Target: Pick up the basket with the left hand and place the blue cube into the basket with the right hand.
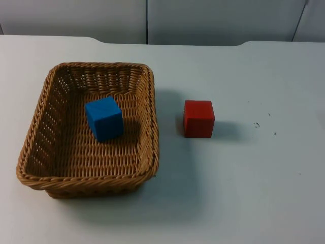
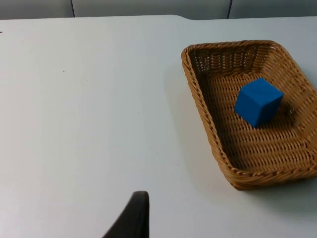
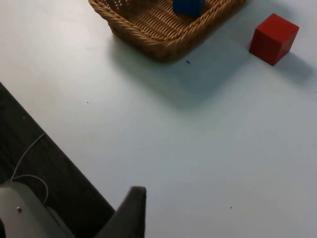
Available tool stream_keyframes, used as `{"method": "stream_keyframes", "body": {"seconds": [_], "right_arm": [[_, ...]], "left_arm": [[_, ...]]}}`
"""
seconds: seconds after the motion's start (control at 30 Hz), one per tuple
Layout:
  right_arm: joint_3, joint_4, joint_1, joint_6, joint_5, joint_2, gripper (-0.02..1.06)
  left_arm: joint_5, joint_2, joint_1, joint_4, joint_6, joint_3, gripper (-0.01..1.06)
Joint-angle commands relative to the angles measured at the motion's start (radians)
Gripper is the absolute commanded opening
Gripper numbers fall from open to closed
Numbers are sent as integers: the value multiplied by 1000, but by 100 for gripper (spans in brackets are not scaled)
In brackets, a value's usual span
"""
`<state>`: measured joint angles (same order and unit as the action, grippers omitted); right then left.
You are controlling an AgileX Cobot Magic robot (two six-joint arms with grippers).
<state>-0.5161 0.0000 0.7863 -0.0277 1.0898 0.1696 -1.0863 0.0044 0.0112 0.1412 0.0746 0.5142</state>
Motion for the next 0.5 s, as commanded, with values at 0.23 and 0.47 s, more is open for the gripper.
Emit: {"method": "stream_keyframes", "body": {"seconds": [0.23,0.47], "right_arm": [[6,0,-1,2,-11,-14,104],[6,0,-125,2,-13,-76,104]], "left_arm": [[12,-4,-5,1,-3,-2,97],[12,-4,-5,1,-3,-2,97]]}}
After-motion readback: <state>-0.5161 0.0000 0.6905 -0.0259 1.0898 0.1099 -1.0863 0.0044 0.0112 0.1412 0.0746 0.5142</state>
